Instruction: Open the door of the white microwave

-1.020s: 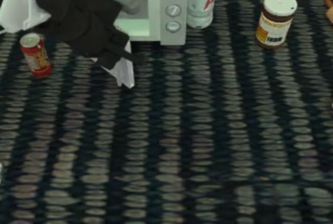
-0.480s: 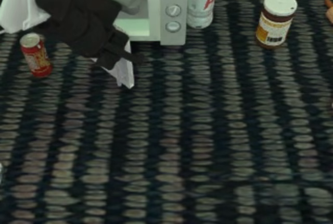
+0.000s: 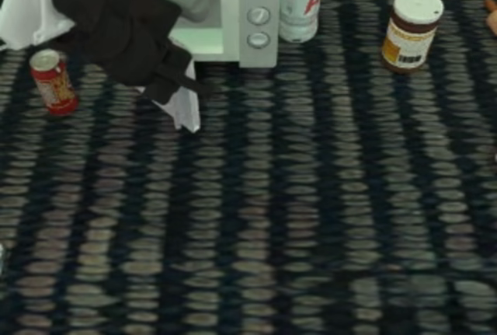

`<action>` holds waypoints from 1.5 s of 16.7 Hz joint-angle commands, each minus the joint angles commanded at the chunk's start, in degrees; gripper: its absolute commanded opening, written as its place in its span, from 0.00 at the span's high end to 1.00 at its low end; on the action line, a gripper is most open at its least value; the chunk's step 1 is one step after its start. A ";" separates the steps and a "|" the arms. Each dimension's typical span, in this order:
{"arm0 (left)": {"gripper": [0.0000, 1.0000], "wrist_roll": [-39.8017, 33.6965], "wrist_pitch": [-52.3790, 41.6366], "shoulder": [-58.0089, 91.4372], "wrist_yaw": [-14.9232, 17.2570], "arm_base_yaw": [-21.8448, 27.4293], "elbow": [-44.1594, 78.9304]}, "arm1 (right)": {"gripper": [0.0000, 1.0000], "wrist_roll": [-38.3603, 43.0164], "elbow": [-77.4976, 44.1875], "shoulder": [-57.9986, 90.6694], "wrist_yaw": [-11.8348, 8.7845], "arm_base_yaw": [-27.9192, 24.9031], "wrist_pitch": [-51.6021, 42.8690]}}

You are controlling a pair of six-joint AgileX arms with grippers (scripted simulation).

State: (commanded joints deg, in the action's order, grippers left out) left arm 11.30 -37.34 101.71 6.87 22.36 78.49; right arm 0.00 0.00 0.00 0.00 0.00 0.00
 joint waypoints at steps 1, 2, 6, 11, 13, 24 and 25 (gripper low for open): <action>1.00 0.66 -0.03 -0.24 0.33 -0.25 -0.12 | 0.00 0.00 0.00 0.00 0.00 0.00 0.00; 1.00 1.72 -0.16 -0.53 0.85 -0.67 -0.40 | 0.00 0.00 0.00 0.00 0.00 0.00 0.00; 1.00 7.61 -1.26 -1.92 3.77 -3.07 -2.45 | 0.00 0.00 0.00 0.00 0.00 0.00 0.00; 1.00 9.80 -1.26 -2.87 4.96 -3.95 -2.86 | 0.00 0.00 0.00 0.00 0.00 0.00 0.00; 1.00 9.80 -1.26 -2.87 4.96 -3.95 -2.86 | 0.00 0.00 0.00 0.00 0.00 0.00 0.00; 1.00 9.80 -1.26 -2.87 4.96 -3.95 -2.86 | 0.00 0.00 0.00 0.00 0.00 0.00 0.00; 1.00 9.80 -1.26 -2.87 4.96 -3.95 -2.86 | 0.00 0.00 0.00 0.00 0.00 0.00 0.00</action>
State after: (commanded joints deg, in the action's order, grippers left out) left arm 21.10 -38.59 98.83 11.83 18.41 75.63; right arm 0.00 0.00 0.00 0.00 0.00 0.00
